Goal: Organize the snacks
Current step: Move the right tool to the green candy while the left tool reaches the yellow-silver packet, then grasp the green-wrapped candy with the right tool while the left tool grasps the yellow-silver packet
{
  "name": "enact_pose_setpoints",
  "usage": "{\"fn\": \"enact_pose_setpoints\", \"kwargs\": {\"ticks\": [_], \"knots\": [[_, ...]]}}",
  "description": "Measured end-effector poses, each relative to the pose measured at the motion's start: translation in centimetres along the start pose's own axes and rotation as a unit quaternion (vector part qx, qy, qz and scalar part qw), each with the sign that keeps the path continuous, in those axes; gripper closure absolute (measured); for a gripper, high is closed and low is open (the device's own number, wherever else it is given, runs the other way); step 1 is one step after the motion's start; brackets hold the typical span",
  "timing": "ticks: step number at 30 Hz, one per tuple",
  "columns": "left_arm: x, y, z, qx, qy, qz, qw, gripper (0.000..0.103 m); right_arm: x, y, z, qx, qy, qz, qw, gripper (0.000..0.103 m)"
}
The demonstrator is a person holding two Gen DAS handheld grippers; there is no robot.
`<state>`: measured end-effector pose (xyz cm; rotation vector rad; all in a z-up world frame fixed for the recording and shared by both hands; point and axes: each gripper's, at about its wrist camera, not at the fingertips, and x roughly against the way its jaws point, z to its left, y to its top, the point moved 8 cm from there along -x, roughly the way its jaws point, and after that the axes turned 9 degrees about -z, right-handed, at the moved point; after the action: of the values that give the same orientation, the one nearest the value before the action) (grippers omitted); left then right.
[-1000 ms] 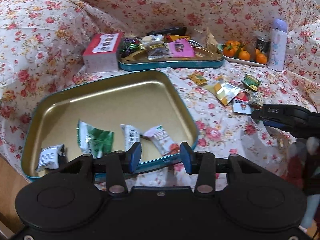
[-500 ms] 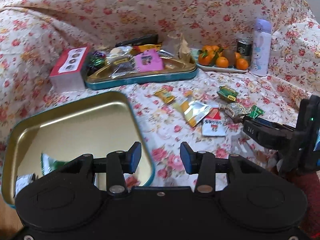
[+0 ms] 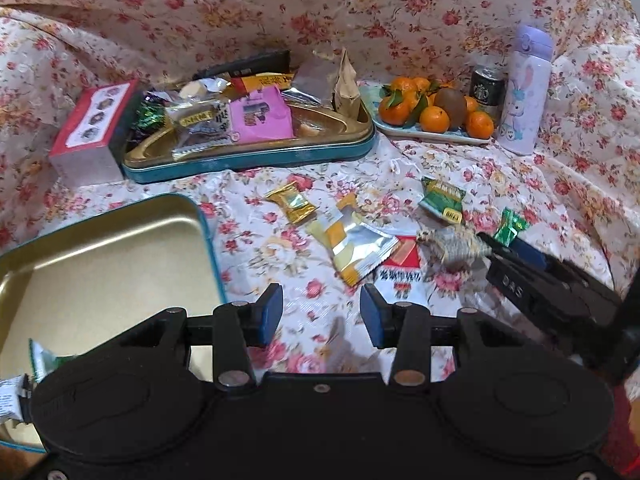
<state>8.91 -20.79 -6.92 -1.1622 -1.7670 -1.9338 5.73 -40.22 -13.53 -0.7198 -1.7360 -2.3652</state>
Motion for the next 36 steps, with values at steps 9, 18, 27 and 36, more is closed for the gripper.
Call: {"fn": "enact_pose_setpoints", "kwargs": {"ticks": [9, 18, 27, 36], "knots": [[-3.7, 1.9, -1.1, 0.051, -0.022, 0.03, 0.998, 0.052, 0.2, -0.1, 0.3, -0.005, 0.005, -0.004, 1.0, 0.058], [-6.4, 3.1, -1.3, 0.074, -0.003, 0.038, 0.9965, 0.052, 0.2, -0.1, 0.1, -0.013, 0.003, -0.007, 1.0, 0.059], [-8.5, 2.0, -0.6, 0.101, 0.014, 0.068, 0.9925, 0.05, 0.2, -0.1, 0.1, -0.013, 0.002, -0.006, 1.0, 0.059], [-9.7, 1.9, -0.5, 0.09, 0.027, 0.067, 0.9933, 0.049, 0.0, 0.0, 0.1, -0.013, -0.001, -0.007, 1.0, 0.071]]}}
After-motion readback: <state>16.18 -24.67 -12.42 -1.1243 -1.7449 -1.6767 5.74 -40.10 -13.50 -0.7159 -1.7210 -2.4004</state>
